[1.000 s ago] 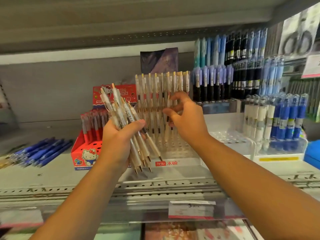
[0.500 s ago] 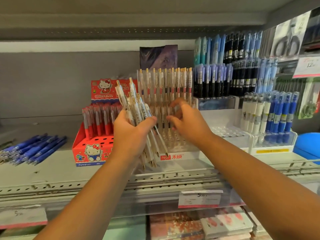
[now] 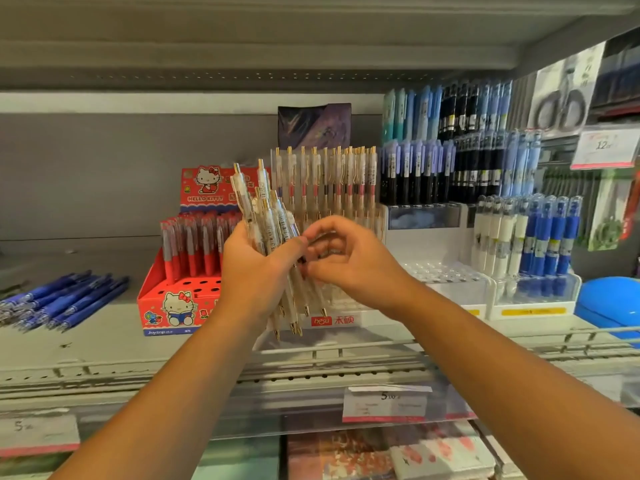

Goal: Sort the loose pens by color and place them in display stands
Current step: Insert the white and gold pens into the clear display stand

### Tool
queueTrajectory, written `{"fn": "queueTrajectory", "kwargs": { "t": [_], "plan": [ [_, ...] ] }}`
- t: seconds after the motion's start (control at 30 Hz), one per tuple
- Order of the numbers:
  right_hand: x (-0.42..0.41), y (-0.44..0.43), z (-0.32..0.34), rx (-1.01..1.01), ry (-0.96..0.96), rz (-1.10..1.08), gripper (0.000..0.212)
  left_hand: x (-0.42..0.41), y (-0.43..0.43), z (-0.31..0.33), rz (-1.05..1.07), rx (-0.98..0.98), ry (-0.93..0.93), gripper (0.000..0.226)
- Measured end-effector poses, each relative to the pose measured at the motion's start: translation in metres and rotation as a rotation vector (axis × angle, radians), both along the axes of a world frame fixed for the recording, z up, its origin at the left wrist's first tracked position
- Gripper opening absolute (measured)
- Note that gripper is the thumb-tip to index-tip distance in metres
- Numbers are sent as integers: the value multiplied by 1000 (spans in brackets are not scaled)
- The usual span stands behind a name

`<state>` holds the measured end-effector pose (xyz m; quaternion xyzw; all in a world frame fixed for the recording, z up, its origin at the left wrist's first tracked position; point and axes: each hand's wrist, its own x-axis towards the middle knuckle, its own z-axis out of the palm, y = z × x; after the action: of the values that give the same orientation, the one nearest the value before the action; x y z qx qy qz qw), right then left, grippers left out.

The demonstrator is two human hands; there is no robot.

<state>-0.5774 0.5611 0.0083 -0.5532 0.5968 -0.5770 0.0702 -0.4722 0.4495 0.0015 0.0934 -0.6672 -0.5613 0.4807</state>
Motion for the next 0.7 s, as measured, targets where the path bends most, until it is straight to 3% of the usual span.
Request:
{"fn": "queueTrajectory", "kwargs": {
  "t": [0.13, 0.53, 0.7],
  "plan": [
    [-3, 1, -3, -19, -88, 36, 40, -2, -2, -2, -2, -18, -7, 35],
    [-11, 6, -4, -115, -25, -94, 41, -5, -3, -2, 33, -45, -3, 42],
    [-17, 8, -5, -247, -21, -278, 72, -6, -7, -3, 74, -27, 26, 32]
  ]
}}
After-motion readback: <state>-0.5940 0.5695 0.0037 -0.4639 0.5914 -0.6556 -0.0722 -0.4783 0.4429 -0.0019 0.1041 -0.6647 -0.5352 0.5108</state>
